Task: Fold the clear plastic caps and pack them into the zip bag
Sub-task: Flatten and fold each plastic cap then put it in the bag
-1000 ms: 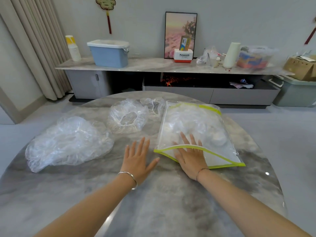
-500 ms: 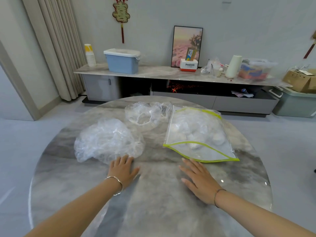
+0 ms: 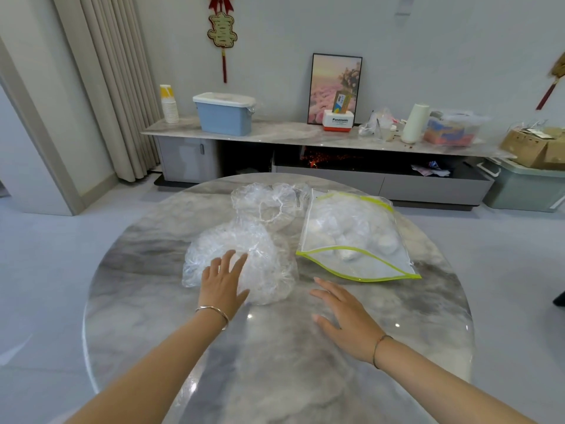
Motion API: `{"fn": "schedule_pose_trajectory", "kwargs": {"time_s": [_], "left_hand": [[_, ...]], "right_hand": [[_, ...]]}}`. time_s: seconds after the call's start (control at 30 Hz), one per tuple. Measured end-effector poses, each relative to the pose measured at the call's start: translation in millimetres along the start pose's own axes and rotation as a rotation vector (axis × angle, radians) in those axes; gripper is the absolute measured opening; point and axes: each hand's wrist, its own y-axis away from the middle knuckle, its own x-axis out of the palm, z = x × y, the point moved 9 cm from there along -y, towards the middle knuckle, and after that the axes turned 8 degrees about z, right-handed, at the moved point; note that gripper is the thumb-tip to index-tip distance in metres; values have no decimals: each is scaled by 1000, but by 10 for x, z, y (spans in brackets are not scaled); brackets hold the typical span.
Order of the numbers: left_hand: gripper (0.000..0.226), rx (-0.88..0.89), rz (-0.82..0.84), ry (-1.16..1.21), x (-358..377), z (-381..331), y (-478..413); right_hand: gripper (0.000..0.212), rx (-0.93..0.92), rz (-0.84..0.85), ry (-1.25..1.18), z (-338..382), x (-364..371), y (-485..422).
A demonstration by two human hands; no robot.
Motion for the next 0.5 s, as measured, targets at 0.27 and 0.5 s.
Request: {"fn": "schedule_pose_trajectory", "kwargs": {"time_s": [0.27, 0.5], "left_hand": [[39, 159, -68, 44, 39, -106, 7], [13, 842, -7, 253, 112, -1113, 827]], "right_hand": [[70, -39, -91, -6, -20, -57, 61], [98, -280, -128, 452, 122, 34, 138]]}}
